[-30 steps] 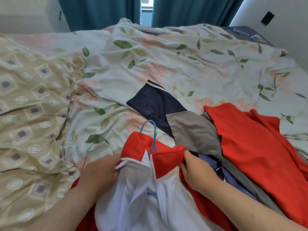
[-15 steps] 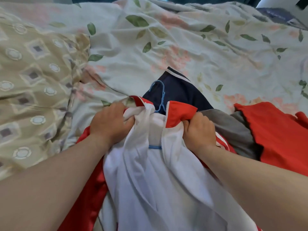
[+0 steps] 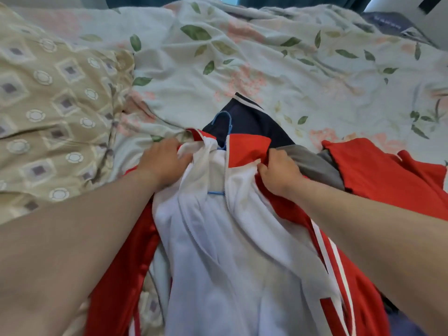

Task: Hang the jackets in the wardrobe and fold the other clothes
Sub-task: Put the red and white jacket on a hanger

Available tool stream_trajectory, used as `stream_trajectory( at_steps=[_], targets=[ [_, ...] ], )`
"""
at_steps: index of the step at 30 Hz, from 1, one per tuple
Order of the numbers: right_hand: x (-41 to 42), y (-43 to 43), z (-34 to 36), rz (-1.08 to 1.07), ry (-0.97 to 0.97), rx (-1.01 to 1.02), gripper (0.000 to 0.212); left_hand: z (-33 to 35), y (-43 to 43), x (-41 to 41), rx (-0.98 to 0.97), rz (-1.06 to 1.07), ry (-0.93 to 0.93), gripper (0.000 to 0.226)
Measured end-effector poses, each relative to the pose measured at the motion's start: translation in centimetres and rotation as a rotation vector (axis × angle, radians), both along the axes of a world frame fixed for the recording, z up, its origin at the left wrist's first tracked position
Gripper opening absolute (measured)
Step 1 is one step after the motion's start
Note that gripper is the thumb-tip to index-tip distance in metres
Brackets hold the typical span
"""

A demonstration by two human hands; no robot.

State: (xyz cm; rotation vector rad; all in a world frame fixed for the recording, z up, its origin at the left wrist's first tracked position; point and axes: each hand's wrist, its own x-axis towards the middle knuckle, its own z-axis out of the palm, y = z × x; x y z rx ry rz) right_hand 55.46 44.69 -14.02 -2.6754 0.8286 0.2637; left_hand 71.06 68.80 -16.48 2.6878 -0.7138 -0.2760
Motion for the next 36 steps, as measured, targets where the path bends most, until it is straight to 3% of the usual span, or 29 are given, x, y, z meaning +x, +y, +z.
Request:
stream_trajectory(
  at_steps=[3, 5, 7, 10, 13, 15, 19, 23, 26, 30, 36],
  targets=[
    [-6.7, 5.1, 2.1, 0.041, -0.305, -0.048, 0.052, 2.7, 2.9, -6.2, -0.091, 0.054, -0.192, 0.039],
    [-12.7, 9.4, 2.9, 0.204, -0.418, 0.077, 0.035, 3.6, 5.2, -13.2, -0.275, 0.032, -0.234, 0.041],
    [-18.3, 12.8, 3.2, 0.425, -0.410, 0.101, 0.021, 3.8, 7.5, -20.6, -0.362, 0.025, -0.150, 0.035],
    [-25.1, 15.9, 2.9, 0.705, -0.201, 0.200, 0.004, 3.7, 10.3, -30.2, -0.381, 0.069, 0.174, 0.025],
    [-29.3, 16.2, 1.8, 0.469, -0.001, 0.492, 0.015, 3.4, 11.8, -37.6, -0.298, -0.099, 0.260, 0.019],
    [-31.0, 15.5, 0.9, 0.287, 0.056, 0.517, 0.019, 3.4, 11.8, -40.3, -0.226, -0.190, 0.315, 0.023],
    [-32.0, 15.0, 0.0, 0.147, 0.145, 0.509, 0.029, 3.3, 10.2, -41.8, -0.042, -0.093, 0.353, 0.038],
    [-30.6, 15.6, -0.3, 0.127, 0.127, 0.435, 0.017, 3.0, 8.7, -41.2, 0.008, 0.042, 0.394, 0.025],
    [-29.6, 16.0, -0.3, 0.165, 0.131, 0.406, 0.018, 2.7, 8.2, -40.4, -0.071, 0.122, 0.493, 0.008],
    [-28.1, 16.0, 0.1, 0.277, 0.082, 0.439, 0.014, 2.2, 8.7, -39.4, -0.068, 0.186, 0.647, 0.012],
    [-27.1, 15.1, 0.2, 0.402, 0.167, 0.421, 0.012, 2.0, 8.1, -39.0, -0.012, 0.137, 0.601, 0.036]
  ],
)
